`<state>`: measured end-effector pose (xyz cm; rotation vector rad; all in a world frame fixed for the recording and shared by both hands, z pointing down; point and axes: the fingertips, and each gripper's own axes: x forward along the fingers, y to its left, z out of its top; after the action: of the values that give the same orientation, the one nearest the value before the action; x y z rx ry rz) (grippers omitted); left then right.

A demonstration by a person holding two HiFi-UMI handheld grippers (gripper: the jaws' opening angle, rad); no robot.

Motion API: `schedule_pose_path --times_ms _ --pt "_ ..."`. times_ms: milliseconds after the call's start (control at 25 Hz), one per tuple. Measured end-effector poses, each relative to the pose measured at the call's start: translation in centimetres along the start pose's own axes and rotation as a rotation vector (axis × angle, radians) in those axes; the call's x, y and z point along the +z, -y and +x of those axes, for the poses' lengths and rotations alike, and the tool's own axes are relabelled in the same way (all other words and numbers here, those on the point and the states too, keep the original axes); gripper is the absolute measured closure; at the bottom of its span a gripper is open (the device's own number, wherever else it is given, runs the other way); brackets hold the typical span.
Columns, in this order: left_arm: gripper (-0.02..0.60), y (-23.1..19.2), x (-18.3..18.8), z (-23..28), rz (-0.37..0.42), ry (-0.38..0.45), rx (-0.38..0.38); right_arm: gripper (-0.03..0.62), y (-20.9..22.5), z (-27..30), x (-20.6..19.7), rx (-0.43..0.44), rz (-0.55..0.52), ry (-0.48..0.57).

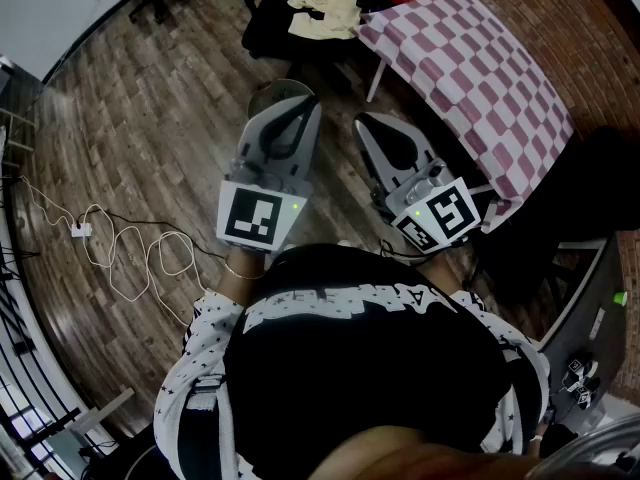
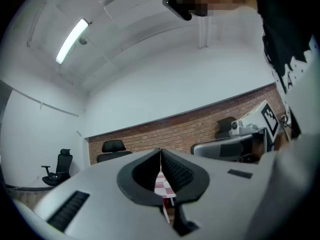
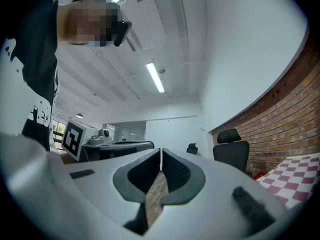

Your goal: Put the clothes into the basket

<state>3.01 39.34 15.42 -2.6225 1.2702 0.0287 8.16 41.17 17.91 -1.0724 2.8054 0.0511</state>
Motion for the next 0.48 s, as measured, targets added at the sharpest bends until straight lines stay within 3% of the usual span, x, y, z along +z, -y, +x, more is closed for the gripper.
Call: schedule_pose_path --times_ms 480 --pt "0.567 0.23 0.03 0.21 0.010 -0.007 0.012 0.563 0.50 -0.20 -0.02 -0.002 0.015 0.013"
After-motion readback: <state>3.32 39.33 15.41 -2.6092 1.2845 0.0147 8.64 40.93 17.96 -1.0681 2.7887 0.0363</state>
